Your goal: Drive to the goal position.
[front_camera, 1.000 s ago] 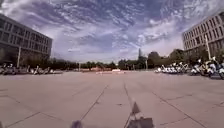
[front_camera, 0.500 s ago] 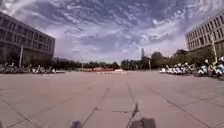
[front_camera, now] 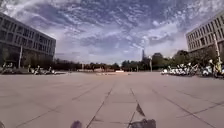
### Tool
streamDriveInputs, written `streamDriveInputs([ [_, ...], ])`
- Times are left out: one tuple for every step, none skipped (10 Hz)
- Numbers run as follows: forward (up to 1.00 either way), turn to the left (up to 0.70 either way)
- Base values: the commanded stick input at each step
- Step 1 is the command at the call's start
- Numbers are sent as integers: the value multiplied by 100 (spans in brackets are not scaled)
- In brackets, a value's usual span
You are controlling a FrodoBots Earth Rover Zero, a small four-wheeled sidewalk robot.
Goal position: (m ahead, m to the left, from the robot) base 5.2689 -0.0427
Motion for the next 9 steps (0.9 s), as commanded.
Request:
streamDriveInputs([
  [70,0],
  [70,0],
  [70,0],
  [70,0],
  [70,0],
  [70,0],
  [70,0],
  [70,0],
  [70,0],
])
